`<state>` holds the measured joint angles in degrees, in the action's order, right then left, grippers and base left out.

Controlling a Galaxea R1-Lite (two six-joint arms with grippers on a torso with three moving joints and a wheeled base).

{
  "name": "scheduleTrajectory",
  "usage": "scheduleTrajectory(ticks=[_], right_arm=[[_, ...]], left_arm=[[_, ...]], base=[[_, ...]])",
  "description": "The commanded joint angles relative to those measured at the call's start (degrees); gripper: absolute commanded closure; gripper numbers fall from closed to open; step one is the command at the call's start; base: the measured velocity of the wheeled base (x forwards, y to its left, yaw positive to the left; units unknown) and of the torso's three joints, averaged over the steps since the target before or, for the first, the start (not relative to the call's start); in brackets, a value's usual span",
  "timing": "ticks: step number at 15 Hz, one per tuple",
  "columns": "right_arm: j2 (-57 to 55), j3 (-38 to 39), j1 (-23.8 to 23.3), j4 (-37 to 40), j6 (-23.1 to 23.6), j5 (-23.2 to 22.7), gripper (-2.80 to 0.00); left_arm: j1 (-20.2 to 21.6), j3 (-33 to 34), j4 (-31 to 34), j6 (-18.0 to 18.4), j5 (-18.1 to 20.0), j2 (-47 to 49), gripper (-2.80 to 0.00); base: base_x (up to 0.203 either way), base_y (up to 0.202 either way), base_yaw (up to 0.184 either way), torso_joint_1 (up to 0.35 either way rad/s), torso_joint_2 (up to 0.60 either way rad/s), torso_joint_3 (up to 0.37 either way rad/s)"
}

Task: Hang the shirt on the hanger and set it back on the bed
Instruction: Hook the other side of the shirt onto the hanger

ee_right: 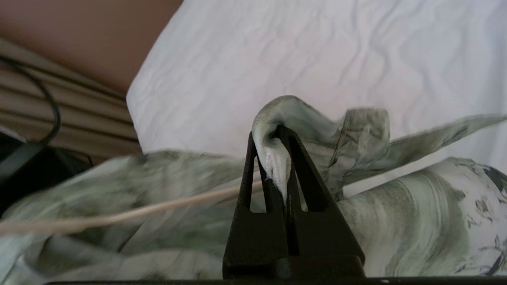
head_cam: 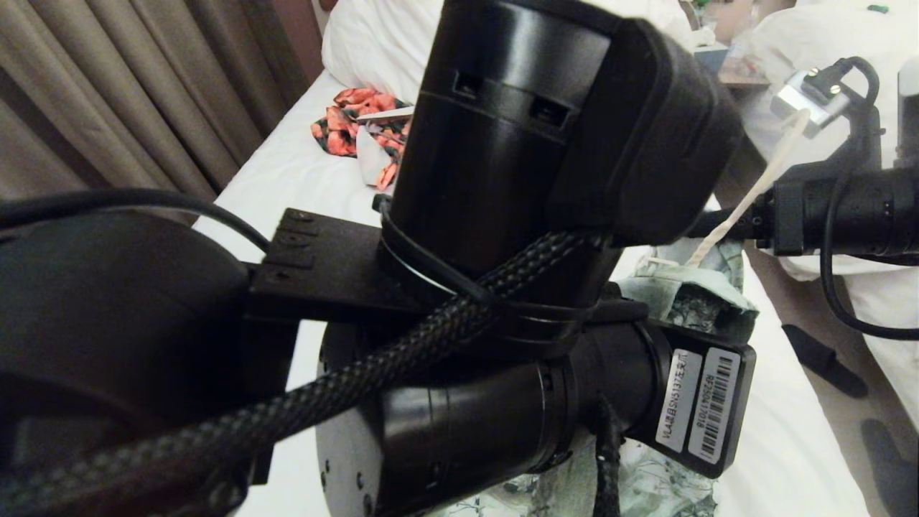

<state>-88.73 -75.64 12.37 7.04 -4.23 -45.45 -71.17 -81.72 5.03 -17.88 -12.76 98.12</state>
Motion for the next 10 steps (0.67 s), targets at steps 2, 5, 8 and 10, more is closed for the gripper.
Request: scheduleTrajectory(ticks=[2,5,8,10], right_arm=[[2.0,1.5,-0.3,0.9,3.7,-0.3,0.0],[4.7,1.6,1.7,3.0,3.9,-0.4,0.0],[7.0,1.8,3.6,3.6,5.8,-0.4,0.0],[8.0,1.8,4.0,6.7,6.4,-0.5,0.0]], left_arm=[[-0.6,-1.6,2.2,-0.2,-0.2,-0.2,0.0],[-0.6,-4.2,2.8,-0.2,-0.3,2.2,0.0],[-0.7,-4.9,3.1,-0.3,-0.2,3.5,0.0],[-0.7,-5.6,2.9,-0.9,-0.2,3.6,0.0]], base=[[0.0,0.0,0.0,0.0,0.0,0.0],[0.0,0.0,0.0,0.0,0.0,0.0],[0.0,0.0,0.0,0.0,0.0,0.0],[0.0,0.0,0.0,0.0,0.0,0.0]])
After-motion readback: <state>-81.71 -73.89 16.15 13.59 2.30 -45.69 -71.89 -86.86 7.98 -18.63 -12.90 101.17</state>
